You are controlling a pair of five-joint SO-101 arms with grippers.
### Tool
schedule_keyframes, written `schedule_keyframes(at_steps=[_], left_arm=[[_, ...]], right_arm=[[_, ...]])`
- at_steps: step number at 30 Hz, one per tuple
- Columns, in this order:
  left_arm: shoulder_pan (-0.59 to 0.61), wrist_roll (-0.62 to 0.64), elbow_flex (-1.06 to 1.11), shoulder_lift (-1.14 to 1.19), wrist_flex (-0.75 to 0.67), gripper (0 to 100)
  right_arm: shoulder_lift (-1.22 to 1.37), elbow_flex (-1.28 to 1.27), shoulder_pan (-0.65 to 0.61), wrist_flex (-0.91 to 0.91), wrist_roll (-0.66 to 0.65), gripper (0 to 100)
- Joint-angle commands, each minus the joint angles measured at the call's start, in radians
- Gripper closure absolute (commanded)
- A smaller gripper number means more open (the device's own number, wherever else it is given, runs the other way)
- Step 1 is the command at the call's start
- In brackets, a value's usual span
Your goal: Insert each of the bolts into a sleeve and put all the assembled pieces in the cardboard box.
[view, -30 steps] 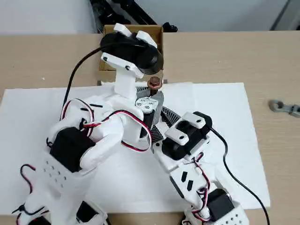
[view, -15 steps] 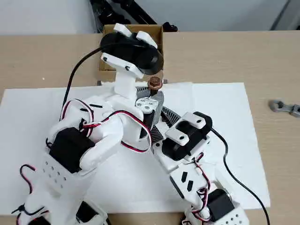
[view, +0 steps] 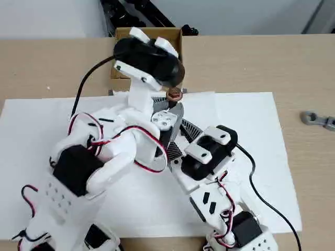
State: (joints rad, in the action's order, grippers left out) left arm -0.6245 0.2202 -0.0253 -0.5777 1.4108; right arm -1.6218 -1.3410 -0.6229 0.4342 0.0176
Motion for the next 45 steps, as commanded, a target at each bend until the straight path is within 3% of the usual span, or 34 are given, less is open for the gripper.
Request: schedule_keyframes(at_steps=[1, 6, 18, 28, 33, 36, 45], left_arm=[[-0.049, -0.041, 0.013, -0.055, 0.003, 98], [-0.049, 0.025, 0.022, -0.057, 0.052, 87], [0.112, 0.032, 0.022, -0.061, 0.044, 86], [0.132, 0.031, 0.016, -0.063, 0.044, 84], [0.295, 0.029, -0.015, -0.057, 0.043, 84], [0.402, -0.054, -0.004, -0.054, 0.052, 85], [0.687, -0.196, 0.160, -0.061, 0.054, 99]], right_arm=[[0.004, 0.009, -0.002, -0.015, -0.011, 99.5], [0.005, 0.009, -0.002, -0.015, -0.011, 99.5], [0.005, 0.011, -0.002, -0.015, -0.011, 99.5], [0.005, 0.018, 0.036, -0.022, -0.011, 99.5], [0.088, 0.133, 0.130, -0.016, -0.005, 99.5], [0.223, 0.270, 0.153, -0.024, 0.009, 99.5], [0.769, 0.763, 0.157, -0.025, 0.066, 99.5]])
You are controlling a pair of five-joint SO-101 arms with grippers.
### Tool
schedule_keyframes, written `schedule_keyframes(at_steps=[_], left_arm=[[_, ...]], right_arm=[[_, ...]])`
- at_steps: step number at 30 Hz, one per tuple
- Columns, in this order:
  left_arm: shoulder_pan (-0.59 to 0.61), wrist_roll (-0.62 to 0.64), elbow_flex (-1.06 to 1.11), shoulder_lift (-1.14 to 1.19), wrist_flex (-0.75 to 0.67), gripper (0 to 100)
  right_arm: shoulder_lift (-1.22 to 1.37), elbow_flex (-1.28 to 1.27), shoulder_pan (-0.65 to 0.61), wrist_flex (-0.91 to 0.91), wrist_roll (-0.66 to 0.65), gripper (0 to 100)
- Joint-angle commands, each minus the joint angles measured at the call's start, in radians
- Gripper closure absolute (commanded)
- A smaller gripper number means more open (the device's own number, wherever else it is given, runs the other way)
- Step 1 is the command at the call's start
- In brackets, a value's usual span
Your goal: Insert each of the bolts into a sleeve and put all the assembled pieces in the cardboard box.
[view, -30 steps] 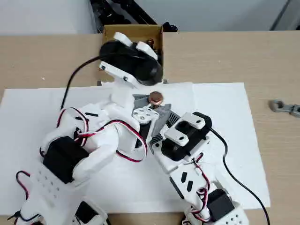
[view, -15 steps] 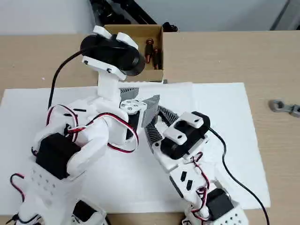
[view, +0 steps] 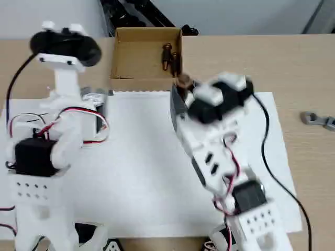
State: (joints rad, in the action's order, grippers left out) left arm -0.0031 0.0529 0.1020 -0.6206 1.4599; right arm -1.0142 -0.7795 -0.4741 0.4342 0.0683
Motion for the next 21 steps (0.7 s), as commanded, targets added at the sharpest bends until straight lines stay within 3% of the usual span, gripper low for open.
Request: schedule_keyframes(at_steps=[1, 13, 21], left_arm=[[0.089, -0.031, 0.054, -0.018, 0.003, 99], [0.163, -0.031, 0.191, -0.020, 0.009, 99], [0.163, -0.029, 0.194, -0.020, 0.029, 99]], right_arm=[[0.226, 0.256, 0.016, -0.025, 0.017, 99.5], [1.003, 0.961, 0.104, -0.018, 0.052, 99.1], [1.386, 1.243, 0.119, -0.024, 0.064, 99.0]])
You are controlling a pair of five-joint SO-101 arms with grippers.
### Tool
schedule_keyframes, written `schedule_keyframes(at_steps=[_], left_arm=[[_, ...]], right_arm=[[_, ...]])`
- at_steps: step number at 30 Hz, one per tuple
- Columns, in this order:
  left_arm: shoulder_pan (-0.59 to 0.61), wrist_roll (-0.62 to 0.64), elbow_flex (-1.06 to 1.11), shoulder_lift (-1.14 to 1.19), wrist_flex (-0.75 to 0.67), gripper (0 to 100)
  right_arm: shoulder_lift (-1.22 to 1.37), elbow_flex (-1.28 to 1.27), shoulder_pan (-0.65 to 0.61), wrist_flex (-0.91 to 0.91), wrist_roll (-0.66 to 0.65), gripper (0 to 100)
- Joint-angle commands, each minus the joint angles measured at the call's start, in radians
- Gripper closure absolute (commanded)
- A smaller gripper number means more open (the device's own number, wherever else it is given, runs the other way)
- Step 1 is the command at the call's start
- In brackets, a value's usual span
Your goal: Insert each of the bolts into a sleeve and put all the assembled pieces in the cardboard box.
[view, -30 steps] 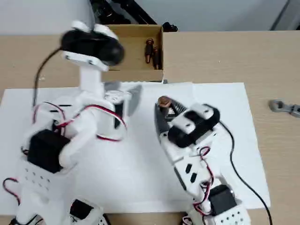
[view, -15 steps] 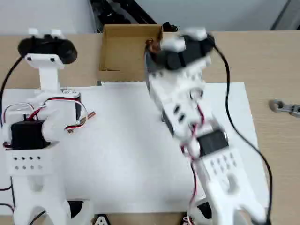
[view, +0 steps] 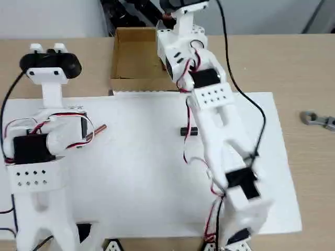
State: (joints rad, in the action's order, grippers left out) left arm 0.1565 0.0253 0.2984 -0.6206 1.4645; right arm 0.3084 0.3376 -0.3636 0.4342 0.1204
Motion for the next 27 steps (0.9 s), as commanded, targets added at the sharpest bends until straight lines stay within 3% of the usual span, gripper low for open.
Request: schedule_keyframes(at_steps=[1, 7, 14, 22, 27], left_arm=[[0.003, -0.002, -0.002, -0.020, 0.035, 99], [0.003, -0.005, -0.001, -0.020, 0.069, 99], [0.002, -0.005, 0.005, -0.020, 0.097, 99], [0.003, -0.003, 0.005, -0.020, 0.097, 97], [0.003, 0.003, 0.005, -0.011, 0.097, 91]], right_arm=[[0.102, 0.146, 0.008, -0.024, 0.011, 99.0], [0.288, 0.230, 0.008, -0.024, 0.008, 96.1], [0.392, 0.265, 0.008, -0.013, 0.014, 70.4], [0.377, 0.269, 0.005, -0.012, 0.015, 70.3], [0.260, 0.269, 0.007, 0.170, 0.017, 70.3]])
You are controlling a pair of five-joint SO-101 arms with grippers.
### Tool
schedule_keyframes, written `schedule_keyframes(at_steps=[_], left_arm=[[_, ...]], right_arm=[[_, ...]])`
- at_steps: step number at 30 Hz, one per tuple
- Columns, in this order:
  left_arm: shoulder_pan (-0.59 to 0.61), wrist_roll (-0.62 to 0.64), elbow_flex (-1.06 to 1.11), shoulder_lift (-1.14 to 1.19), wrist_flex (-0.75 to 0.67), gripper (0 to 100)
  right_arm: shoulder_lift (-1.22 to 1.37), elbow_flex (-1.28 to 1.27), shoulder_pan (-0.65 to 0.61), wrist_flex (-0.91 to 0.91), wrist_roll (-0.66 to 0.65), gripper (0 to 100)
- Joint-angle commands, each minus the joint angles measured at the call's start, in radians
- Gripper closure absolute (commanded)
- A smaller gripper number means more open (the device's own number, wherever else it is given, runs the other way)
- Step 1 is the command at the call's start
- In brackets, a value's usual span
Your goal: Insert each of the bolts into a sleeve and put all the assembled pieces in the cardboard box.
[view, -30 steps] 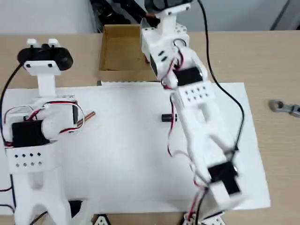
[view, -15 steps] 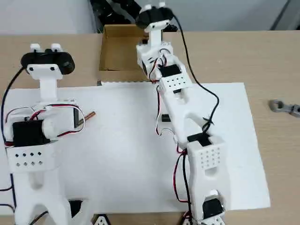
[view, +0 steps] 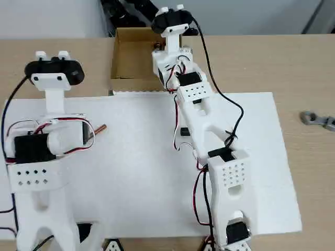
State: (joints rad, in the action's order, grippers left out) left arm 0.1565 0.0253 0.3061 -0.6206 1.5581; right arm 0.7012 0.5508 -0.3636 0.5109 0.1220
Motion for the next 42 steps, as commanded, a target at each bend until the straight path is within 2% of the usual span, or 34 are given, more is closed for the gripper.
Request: schedule_keyframes(at_steps=[1, 6, 9, 12, 14, 19, 25, 32, 38, 42], left_arm=[[0.003, 0.009, -0.004, -0.011, 0.003, 90], [0.002, 0.003, -0.007, 0.038, 0.044, 87], [0.003, -0.072, -0.010, 0.163, 0.094, 87], [0.026, -0.084, -0.018, 0.281, 0.104, 87], [0.049, -0.086, -0.053, 0.336, 0.103, 87], [0.061, -0.210, -0.134, 0.448, 0.063, 87], [0.074, -0.459, -0.231, 0.652, 0.080, 87], [0.152, -0.548, -0.433, 0.898, 0.107, 87], [0.144, -0.623, -0.536, 1.000, 0.123, 87], [0.121, -0.677, -0.538, 1.045, 0.130, 87]], right_arm=[[-0.162, 0.055, 0.007, 0.142, 0.015, 70.3], [-0.320, 0.055, 0.024, 0.377, 0.097, 72.3], [-0.414, 0.055, 0.036, 0.521, 0.115, 84.2], [-0.493, 0.055, 0.048, 0.648, 0.115, 99.8], [-0.549, 0.054, 0.064, 0.740, 0.115, 96.9], [-0.690, 0.054, 0.067, 0.921, 0.098, 99.4], [-0.917, 0.052, 0.071, 1.141, 0.012, 99.4], [-1.219, -0.061, 0.068, 1.155, -0.115, 99.4], [-1.438, -0.405, 0.073, 1.145, -0.129, 99.5], [-1.600, -0.635, 0.071, 1.067, -0.130, 99.5]])
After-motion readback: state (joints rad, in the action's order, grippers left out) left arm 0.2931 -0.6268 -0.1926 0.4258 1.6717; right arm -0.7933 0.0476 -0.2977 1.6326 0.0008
